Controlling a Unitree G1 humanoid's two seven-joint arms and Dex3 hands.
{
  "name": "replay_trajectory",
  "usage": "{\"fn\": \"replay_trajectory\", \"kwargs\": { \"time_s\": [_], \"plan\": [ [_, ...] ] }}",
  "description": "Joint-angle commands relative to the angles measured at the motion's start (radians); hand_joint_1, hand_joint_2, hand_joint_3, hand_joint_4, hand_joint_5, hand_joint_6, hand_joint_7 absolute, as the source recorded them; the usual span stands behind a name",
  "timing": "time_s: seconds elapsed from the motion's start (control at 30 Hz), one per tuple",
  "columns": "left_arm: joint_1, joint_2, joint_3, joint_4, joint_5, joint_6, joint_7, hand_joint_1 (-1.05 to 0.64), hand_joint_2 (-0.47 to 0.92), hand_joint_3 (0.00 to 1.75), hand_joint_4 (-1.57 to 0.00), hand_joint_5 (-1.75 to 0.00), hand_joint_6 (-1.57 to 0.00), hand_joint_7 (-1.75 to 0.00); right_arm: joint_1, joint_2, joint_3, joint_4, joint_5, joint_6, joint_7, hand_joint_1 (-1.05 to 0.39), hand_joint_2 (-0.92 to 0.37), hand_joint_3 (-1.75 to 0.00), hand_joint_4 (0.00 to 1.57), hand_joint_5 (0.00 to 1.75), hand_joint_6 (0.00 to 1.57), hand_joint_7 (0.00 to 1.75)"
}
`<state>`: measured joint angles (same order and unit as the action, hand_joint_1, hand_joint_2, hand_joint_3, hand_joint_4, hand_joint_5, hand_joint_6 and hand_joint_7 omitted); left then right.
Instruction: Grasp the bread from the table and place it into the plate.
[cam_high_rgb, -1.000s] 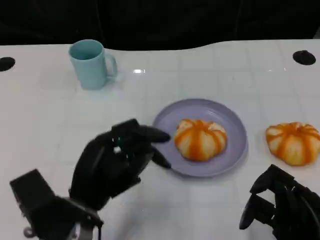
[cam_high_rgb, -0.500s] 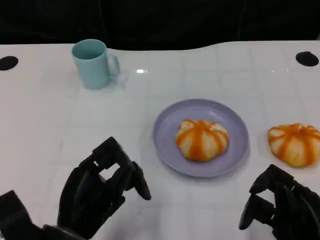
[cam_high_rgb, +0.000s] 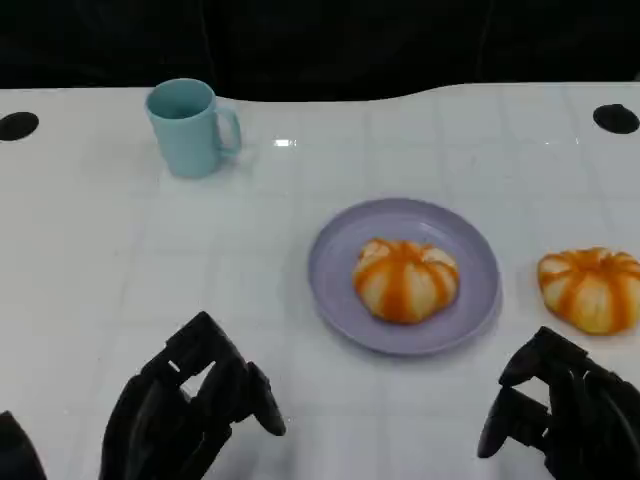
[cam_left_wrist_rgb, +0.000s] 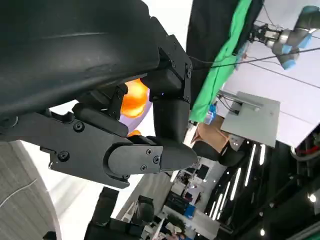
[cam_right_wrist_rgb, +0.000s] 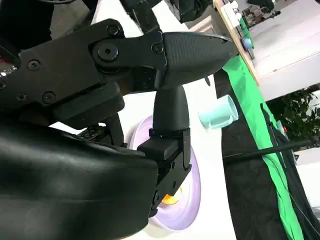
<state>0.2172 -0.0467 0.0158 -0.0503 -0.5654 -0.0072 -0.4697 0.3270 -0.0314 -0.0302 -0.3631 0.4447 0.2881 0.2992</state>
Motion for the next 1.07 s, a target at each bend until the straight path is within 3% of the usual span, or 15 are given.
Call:
{"fn": "replay_trajectory", "kwargs": {
  "time_s": [0.03,1.07],
  "plan": [
    [0.018,0.0,0.016,-0.02,-0.015,0.014,-0.005,-0.57,0.92,0.43,-0.74,-1.75,-0.5,-1.75,0.007,-0.01,-0.006,-0.012,0.01,0.0,-0.001,-0.55,-0.92,-0.43,0.61,1.75,0.44,1.63],
    [-0.011,-0.007,0.027,0.024,0.021,-0.001,-0.027,-0.57,0.92,0.43,-0.76,-1.75,-0.53,-1.75,-0.019,-0.01,-0.019,0.031,0.009,-0.017,0.012,-0.53,-0.92,-0.42,0.62,1.75,0.47,1.61]
  ]
}}
